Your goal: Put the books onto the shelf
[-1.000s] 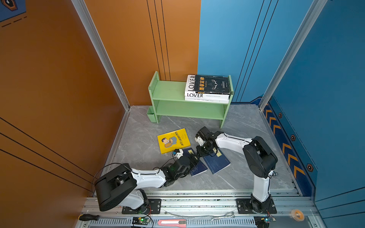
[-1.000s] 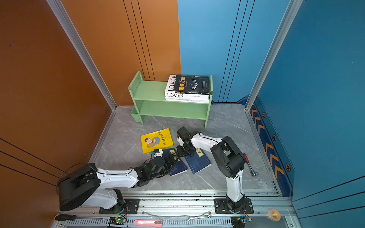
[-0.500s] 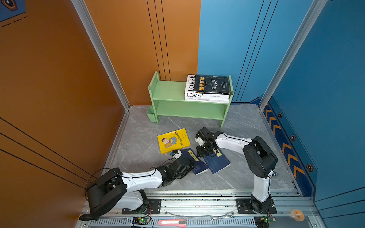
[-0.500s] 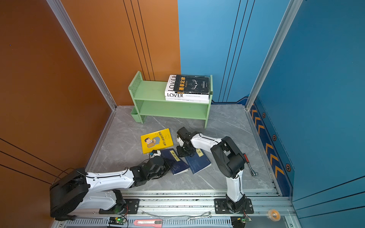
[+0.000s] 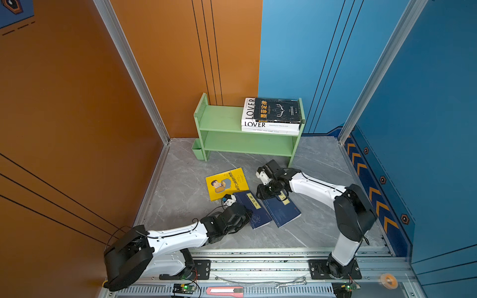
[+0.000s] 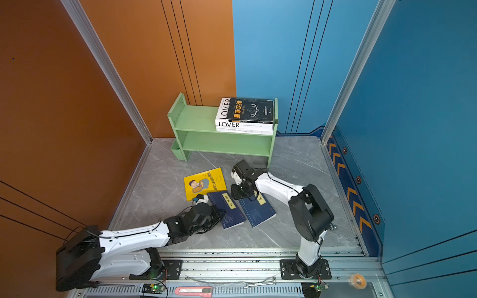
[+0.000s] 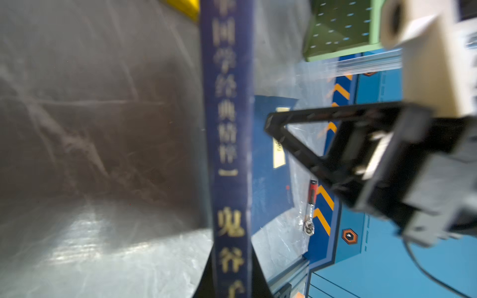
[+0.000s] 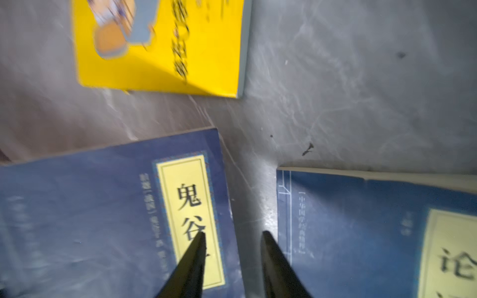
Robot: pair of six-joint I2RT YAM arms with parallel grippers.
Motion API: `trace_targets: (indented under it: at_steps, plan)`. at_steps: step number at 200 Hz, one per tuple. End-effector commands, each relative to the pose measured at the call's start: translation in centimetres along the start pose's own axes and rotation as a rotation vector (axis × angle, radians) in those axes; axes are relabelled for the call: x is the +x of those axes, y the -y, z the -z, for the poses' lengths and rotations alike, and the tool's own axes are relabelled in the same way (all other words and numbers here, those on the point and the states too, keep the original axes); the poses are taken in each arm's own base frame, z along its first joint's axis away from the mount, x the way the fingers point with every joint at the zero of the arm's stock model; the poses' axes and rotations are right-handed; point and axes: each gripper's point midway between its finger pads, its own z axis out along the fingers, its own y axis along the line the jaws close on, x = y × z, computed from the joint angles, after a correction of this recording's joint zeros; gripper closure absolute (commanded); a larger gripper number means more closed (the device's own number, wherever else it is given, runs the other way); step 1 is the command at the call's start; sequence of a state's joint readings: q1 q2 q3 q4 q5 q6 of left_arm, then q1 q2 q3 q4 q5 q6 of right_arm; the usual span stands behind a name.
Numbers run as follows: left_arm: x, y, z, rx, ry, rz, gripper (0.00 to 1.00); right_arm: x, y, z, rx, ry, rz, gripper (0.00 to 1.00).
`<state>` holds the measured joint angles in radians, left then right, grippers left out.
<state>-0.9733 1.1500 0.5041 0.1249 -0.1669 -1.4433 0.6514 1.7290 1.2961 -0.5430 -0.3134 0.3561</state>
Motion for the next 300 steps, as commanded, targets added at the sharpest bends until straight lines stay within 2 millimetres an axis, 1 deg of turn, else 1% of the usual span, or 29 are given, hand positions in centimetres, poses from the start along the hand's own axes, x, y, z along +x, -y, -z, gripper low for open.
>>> trace_targets:
  at_steps: [1, 17, 25, 26, 36, 49, 60, 77, 88, 92, 95, 112, 119, 122, 131, 139, 153, 159, 179, 196, 219, 224, 257, 277, 300]
  plan:
    - [-2.8, 5.1, 3.6, 0.083, 0.068, -0.105, 1.00, -6.1, -4.1, 9.1, -0.097, 0.269, 0.057, 0.33]
    - [-4.3, 8.0, 6.8, 0.142, 0.104, -0.174, 1.00, -8.3, -5.9, 14.5, -0.140, 0.426, 0.088, 0.22]
    - [-5.2, 9.0, 8.6, 0.155, 0.127, -0.205, 1.00, -9.2, -6.7, 17.4, -0.166, 0.505, 0.097, 0.17]
    - [-5.4, 8.9, 8.8, 0.150, 0.129, -0.209, 1.00, -9.2, -6.7, 17.7, -0.168, 0.512, 0.097, 0.17]
    - [-6.4, 10.4, 11.1, 0.177, 0.163, -0.239, 1.00, -10.0, -7.6, 21.1, -0.205, 0.610, 0.104, 0.10]
    - [-7.8, 12.3, 14.0, 0.226, 0.218, -0.268, 1.00, -10.6, -8.2, 25.0, -0.234, 0.724, 0.110, 0.01]
    - [-8.6, 13.9, 15.9, 0.279, 0.257, -0.289, 1.00, -10.9, -8.4, 28.0, -0.248, 0.810, 0.113, 0.00]
    - [-9.5, 16.3, 18.2, 0.352, 0.297, -0.313, 1.00, -11.3, -8.4, 32.0, -0.260, 0.920, 0.106, 0.00]
    - [-9.9, 17.7, 19.2, 0.382, 0.314, -0.340, 1.00, -11.5, -8.0, 34.0, -0.263, 0.979, 0.088, 0.00]
    - [-9.9, 18.0, 19.1, 0.383, 0.314, -0.353, 1.00, -11.6, -7.9, 34.7, -0.267, 0.998, 0.079, 0.00]
    - [-10.1, 19.1, 20.0, 0.412, 0.327, -0.357, 1.00, -11.7, -7.8, 35.1, -0.270, 1.013, 0.071, 0.00]
    - [-10.3, 22.2, 21.0, 0.484, 0.344, -0.412, 1.00, -12.2, -7.3, 37.6, -0.296, 1.088, 0.036, 0.00]
    - [-10.4, 23.5, 21.4, 0.513, 0.350, -0.434, 1.00, -12.4, -7.1, 38.2, -0.305, 1.108, 0.019, 0.00]
    - [-10.5, 24.5, 22.0, 0.551, 0.365, -0.436, 1.00, -12.5, -7.0, 38.4, -0.309, 1.115, 0.008, 0.00]
    - [-10.7, 26.3, 22.4, 0.600, 0.381, -0.457, 1.00, -12.8, -6.6, 39.3, -0.324, 1.144, -0.025, 0.00]
    - [-10.8, 28.0, 22.9, 0.643, 0.396, -0.474, 1.00, -13.2, -5.9, 39.8, -0.332, 1.163, -0.076, 0.00]
    - [-11.1, 30.5, 23.6, 0.703, 0.425, -0.504, 1.00, -13.8, -4.3, 40.0, -0.348, 1.172, -0.191, 0.00]
    - [-11.1, 31.5, 23.6, 0.724, 0.431, -0.519, 1.00, -14.0, -3.8, 39.9, -0.368, 1.168, -0.236, 0.00]
    - [-11.4, 35.1, 24.6, 0.814, 0.470, -0.556, 1.00, -14.7, -3.9, 40.0, -0.509, 1.190, -0.280, 0.00]
    - [-12.0, 37.5, 25.0, 0.862, 0.507, -0.573, 1.00, -15.1, -4.3, 40.5, -0.599, 1.207, -0.290, 0.00]
    - [-13.4, 39.3, 24.3, 0.872, 0.562, -0.552, 1.00, -15.1, -5.1, 40.9, -0.664, 1.211, -0.268, 0.00]
    - [-13.8, 39.6, 24.0, 0.876, 0.571, -0.542, 1.00, -15.2, -5.1, 40.7, -0.673, 1.205, -0.272, 0.00]
    - [-15.9, 41.6, 23.0, 0.972, 0.590, -0.469, 1.00, -15.5, -6.4, 40.8, -0.803, 1.188, -0.268, 0.00]
    - [-17.3, 42.4, 22.4, 0.995, 0.598, -0.439, 1.00, -15.7, -7.1, 40.6, -0.853, 1.171, -0.255, 0.01]
    - [-18.6, 42.9, 21.9, 1.019, 0.614, -0.410, 1.00, -15.9, -8.0, 40.1, -0.894, 1.150, -0.225, 0.06]
